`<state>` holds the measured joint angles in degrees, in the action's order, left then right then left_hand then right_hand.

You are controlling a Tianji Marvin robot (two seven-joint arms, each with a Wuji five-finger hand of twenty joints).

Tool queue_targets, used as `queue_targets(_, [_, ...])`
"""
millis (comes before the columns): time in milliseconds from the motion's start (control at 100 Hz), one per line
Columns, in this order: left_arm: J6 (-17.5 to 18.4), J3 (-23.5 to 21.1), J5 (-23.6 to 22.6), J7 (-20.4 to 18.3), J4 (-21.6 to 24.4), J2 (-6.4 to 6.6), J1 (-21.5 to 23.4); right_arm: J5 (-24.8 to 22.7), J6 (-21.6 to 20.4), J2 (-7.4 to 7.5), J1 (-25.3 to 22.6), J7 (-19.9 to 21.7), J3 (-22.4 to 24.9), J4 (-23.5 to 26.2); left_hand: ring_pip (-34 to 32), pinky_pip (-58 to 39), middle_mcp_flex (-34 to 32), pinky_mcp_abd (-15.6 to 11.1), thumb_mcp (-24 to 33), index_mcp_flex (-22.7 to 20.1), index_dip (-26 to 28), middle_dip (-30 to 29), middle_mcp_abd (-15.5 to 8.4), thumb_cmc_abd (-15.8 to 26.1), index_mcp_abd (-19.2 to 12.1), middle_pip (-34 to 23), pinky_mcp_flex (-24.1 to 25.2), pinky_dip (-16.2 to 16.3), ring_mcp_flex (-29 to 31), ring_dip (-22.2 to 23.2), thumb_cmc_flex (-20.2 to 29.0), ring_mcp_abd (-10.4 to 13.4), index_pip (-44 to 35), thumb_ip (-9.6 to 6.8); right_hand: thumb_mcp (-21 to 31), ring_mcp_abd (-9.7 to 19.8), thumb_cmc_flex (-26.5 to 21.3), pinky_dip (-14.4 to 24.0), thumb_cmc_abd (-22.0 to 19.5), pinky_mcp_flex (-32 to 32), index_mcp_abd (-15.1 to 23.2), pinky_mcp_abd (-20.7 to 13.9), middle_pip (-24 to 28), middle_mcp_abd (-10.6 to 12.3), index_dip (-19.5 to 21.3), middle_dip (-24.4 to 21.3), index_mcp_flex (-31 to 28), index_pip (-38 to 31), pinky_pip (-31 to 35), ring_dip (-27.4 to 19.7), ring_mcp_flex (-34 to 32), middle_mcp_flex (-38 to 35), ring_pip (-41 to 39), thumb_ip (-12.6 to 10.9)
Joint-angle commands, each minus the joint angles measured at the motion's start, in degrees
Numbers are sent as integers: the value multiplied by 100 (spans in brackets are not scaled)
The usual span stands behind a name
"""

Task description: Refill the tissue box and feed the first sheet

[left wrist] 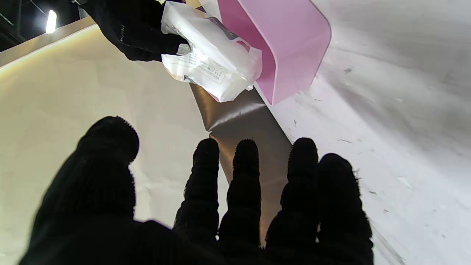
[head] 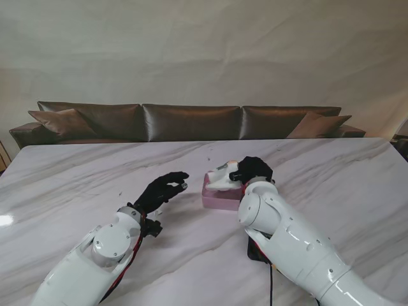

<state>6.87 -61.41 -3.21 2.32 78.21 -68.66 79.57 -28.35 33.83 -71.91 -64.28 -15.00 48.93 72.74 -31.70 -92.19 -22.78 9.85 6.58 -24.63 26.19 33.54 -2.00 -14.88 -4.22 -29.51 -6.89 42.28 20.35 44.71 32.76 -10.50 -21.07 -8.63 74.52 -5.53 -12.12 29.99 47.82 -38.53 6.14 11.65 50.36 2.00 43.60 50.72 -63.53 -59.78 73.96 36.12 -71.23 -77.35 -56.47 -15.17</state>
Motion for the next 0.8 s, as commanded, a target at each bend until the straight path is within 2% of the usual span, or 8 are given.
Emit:
queue_targets(0, [-28, -26, 37, -106, -53, 26, 51, -19, 43, -36, 68, 94, -24, -110, -78, 2479, -50, 73, 40, 45, -109, -58, -224, 135, -99, -144, -36, 65, 129, -64, -75, 153, -77, 123, 314, 16, -274, -68, -209, -36, 780, 67, 150, 26, -84, 1, -438, -494, 264, 55, -234, -322, -286, -345])
queue_targets(250, [-46, -13, 38, -169, -119, 38, 53, 46, 79, -96, 186, 59, -164, -387, -72, 2498, -45, 85, 50, 57, -145, -100, -213, 141, -93, -106, -20, 37, 130, -95, -78, 145, -65, 133, -1051, -19, -192, -165, -829, -73, 332, 125, 291, 16, -101, -217, -860, -241, 370, 7, -311, -413, -326, 879])
queue_targets(410, [-37, -12, 27, -233, -113, 56, 36, -54, 115, -69, 175, 103, -229, -394, -50, 2495, -37, 85, 50, 63, -163, -123, -210, 149, -82, -86, -19, 30, 114, -119, -82, 144, -56, 137, -1363, 18, -338, -200, -367, -4, 709, 118, 293, 72, 197, -216, -466, -186, 334, -4, -183, -125, -264, 1639])
queue_targets(530, [-30, -27, 13, -238, -85, 62, 44, -191, 189, -25, 166, 174, -271, -363, -33, 2493, -38, 85, 48, 66, -176, -138, -205, 143, -75, -76, -19, 25, 119, -139, -79, 147, -48, 139, -1536, 25, -351, -238, -56, 252, 742, 83, 245, 85, 163, -141, 378, 38, 180, 16, 199, 533, -173, 1902])
queue_targets(620, [-36, -41, -9, -220, -42, 64, 65, -252, 214, -3, 168, 213, -295, -359, -31, 2491, -35, 85, 46, 66, -184, -147, -207, 136, -77, -72, -19, 22, 130, -148, -78, 148, -45, 140, -2014, -7, -342, -201, -464, 502, 538, 88, 125, 61, -154, -114, 1060, 446, -3, 99, 570, 1200, -75, 1582])
queue_targets(650, [-36, -45, -18, -213, -28, 65, 72, -266, 226, -3, 175, 216, -307, -373, -30, 2491, -36, 85, 47, 65, -185, -149, -209, 140, -74, -72, -19, 21, 129, -150, -78, 151, -45, 139, -2317, -14, -200, -163, -700, 564, 419, 84, 111, 56, -163, -143, 1222, 626, -66, 120, 663, 1404, -41, 1035])
queue_targets(700, [-33, -48, -41, -193, -15, 64, 80, -270, 248, -10, 181, 208, -323, -394, -29, 2494, -40, 86, 48, 70, -188, -150, -215, 131, -72, -75, -15, 18, 132, -153, -74, 150, -44, 137, -2376, -42, 74, -137, -799, 706, 221, 87, 34, 15, 28, -210, 1522, 1033, -165, 130, 878, 1829, 35, 469])
queue_targets(790, [-26, -49, -132, -127, -12, 61, 80, -278, 291, -26, 190, 179, -354, -438, -30, 2532, -108, 95, 63, 30, -184, -141, -196, 111, -62, -115, -1, -4, 147, -159, -54, 165, -71, 130, -2181, -100, 272, -133, -761, 922, 59, 131, -12, -87, 2, -243, 2008, 1360, -284, 127, 1299, 2477, 150, 315])
